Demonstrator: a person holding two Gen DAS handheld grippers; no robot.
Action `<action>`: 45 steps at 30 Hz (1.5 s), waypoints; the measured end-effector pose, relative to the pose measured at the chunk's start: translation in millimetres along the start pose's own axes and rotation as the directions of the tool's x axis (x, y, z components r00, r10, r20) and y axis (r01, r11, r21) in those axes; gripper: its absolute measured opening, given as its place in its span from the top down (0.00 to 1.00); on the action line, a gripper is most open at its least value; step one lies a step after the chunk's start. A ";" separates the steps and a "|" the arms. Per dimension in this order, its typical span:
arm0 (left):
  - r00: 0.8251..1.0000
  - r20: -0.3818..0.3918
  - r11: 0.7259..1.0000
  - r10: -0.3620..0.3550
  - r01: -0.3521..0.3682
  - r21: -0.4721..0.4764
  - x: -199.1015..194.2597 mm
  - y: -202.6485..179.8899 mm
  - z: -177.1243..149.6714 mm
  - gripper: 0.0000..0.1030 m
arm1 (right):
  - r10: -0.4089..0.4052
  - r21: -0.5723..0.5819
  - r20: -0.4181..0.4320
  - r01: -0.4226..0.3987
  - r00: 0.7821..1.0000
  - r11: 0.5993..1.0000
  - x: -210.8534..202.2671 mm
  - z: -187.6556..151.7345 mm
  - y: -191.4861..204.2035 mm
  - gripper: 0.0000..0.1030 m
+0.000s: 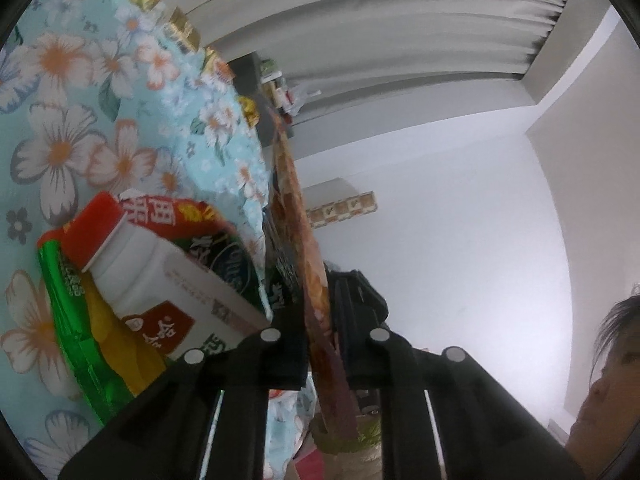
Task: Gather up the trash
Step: 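Grasp an orange snack bag with the left tool while the right tool grasps a pink mesh bag, then lift the orange snack bag and pink mesh bag off the bed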
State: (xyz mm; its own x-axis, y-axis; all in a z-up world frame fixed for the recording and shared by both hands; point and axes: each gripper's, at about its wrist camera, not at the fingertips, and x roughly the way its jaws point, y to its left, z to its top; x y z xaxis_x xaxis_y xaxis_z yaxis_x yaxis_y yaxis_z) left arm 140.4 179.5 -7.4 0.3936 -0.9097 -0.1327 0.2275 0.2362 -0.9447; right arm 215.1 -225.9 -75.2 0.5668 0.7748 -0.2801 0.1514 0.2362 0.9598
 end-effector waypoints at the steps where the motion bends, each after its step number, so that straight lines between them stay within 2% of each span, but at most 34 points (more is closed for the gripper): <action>1: 1.000 0.005 1.000 -0.010 0.010 0.004 -1.6 -1.9 0.1 0.90 | 0.011 -0.004 0.006 -0.011 1.000 1.000 -4.1 -1.1 1.6 0.72; 6: 0.999 0.021 0.999 -0.043 0.042 0.025 -3.0 -11.2 3.6 0.91 | 0.076 -0.015 0.059 -0.075 0.995 0.997 -36.0 -10.1 8.7 0.72; 13: 0.998 0.023 0.997 -0.053 0.052 0.057 -5.2 -24.9 6.6 0.91 | 0.141 -0.035 0.131 -0.138 0.981 0.990 -77.7 -29.0 16.0 0.72; 22: 0.997 0.026 0.993 -0.067 0.064 0.101 -6.1 -49.6 0.9 0.91 | 0.210 -0.045 0.181 -0.206 0.961 0.978 -106.4 -44.3 15.0 0.72; 34: 0.999 0.012 0.987 -0.047 0.045 0.153 -0.1 -78.2 -9.0 0.91 | 0.294 -0.064 0.217 -0.287 0.931 0.956 -138.1 -56.2 9.9 0.72; 45: 0.999 -0.041 0.975 -0.008 0.017 0.220 37.8 -100.9 -17.4 0.91 | 0.342 -0.057 0.258 -0.339 0.904 0.939 -180.3 -60.9 -7.6 0.72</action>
State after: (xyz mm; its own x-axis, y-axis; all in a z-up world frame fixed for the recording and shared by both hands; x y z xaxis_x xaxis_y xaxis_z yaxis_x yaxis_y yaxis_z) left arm 116.8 115.3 77.6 0.3552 -0.9247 -0.1368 0.4246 0.2900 -0.8577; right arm 62.5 -331.7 -33.0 0.7726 0.6298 0.0798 -0.0966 -0.0076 0.9953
